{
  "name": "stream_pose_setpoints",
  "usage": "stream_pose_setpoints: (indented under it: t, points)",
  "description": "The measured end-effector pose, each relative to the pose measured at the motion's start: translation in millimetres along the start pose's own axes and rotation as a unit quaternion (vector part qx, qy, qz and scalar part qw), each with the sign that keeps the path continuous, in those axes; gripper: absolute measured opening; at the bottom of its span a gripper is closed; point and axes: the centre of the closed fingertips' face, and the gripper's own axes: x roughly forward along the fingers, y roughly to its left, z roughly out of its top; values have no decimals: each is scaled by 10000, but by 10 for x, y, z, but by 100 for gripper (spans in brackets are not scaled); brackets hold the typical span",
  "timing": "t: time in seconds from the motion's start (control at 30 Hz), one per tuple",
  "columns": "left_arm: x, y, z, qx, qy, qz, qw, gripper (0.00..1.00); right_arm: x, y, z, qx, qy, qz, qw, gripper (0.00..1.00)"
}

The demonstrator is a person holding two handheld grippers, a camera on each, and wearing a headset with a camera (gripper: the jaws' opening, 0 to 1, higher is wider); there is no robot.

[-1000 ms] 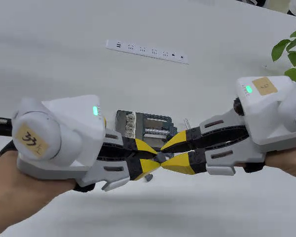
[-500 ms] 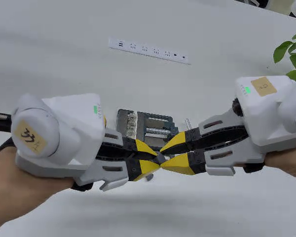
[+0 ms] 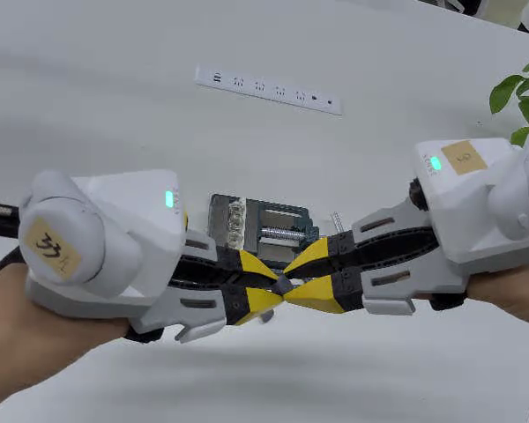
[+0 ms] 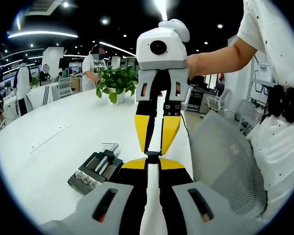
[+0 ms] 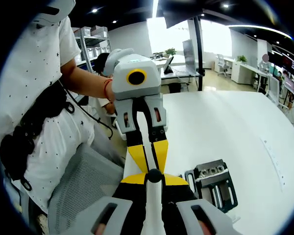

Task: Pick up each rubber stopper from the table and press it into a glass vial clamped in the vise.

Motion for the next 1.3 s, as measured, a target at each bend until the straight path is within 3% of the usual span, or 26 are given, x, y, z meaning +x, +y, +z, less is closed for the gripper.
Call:
stream_pose_setpoints:
  t: [0.33,0.6,0.93,1.3]
  points:
    - [-30,12,-9,-5,-67,56,10000,6,29,9,14,-11,61,61,10000,5]
    - [-99,97,-41,-57,-118,234,9996,18,13,-52,39,-41,93,38,9999,5]
    - [-275,275,-149,-219,-164,609,9978,32,-44,-217,117,-70,86,-104,9999,5]
    - [-500,470,-249,-2,-228,989,9948,45,-68,-487,171,-31,152,-333,9993,5]
